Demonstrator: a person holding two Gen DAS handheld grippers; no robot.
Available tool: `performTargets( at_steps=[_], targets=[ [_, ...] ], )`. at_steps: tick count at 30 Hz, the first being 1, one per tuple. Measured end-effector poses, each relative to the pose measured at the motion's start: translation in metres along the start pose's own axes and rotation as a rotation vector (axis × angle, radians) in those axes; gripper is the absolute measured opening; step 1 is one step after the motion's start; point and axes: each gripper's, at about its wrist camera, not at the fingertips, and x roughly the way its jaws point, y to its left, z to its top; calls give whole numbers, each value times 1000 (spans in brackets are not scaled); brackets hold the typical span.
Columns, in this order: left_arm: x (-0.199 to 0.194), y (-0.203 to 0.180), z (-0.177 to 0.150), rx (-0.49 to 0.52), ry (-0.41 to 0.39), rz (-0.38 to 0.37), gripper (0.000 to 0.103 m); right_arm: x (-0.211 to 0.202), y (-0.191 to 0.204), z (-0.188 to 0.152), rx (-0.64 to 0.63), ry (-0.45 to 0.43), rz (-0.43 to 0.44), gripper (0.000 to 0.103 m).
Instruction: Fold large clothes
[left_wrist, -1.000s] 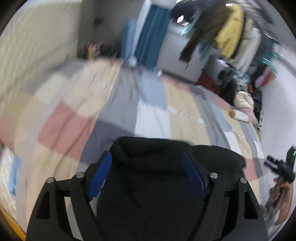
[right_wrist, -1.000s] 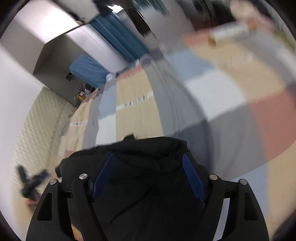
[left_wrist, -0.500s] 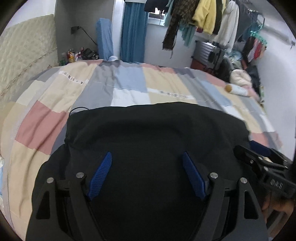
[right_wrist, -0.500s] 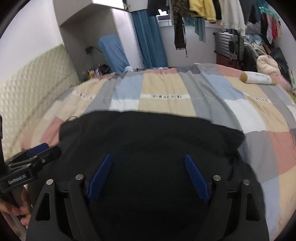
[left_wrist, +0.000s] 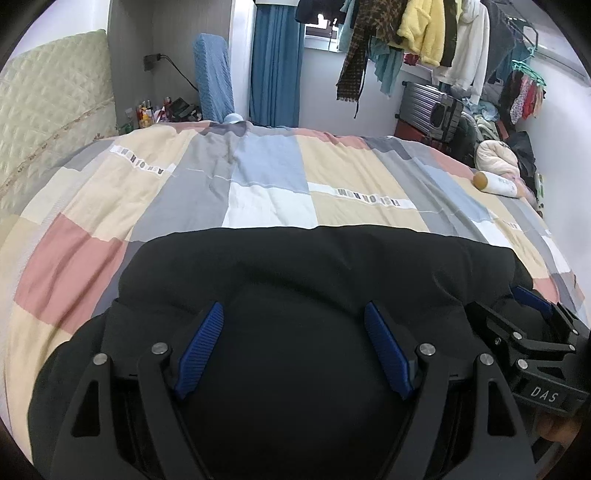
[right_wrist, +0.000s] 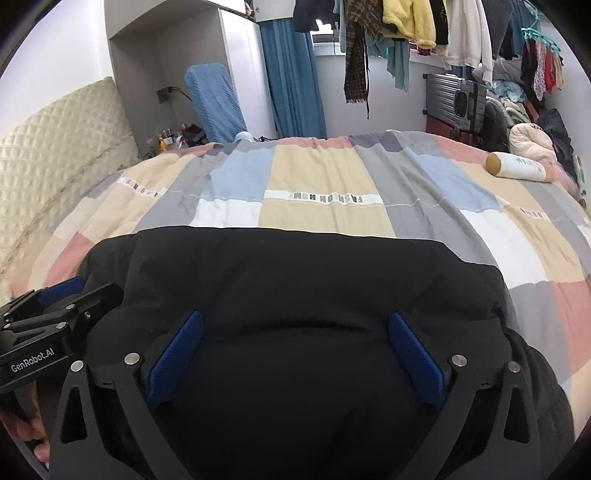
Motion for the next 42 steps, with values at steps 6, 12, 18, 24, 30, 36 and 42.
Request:
performTargets(
  at_steps=[6, 12, 18, 24, 30, 36, 42],
  targets=[
    [15, 2, 4, 0, -4, 27, 79, 17, 3, 3, -21, -9, -18, 103],
    [20, 9, 3, 1, -16, 66, 80, 25, 3, 2, -40, -11, -24, 103],
    [19, 23, -1, -9, -22, 107, 80, 23, -10, -1, -25, -20, -4, 103],
    [15, 38, -8, -3, -22, 154, 80, 18, -25, -5, -6, -11, -2, 103],
    [12, 56, -17, -8, -17, 185, 80, 10, -36, -11, -11, -18, -30, 103],
    [11, 66, -25, -16, -12, 181, 80, 4, -60, -18, 21, -16, -44, 103],
    [10, 74, -29, -13, -10, 173, 80, -2, -84, -26, 45, -2, -56, 103]
  ],
)
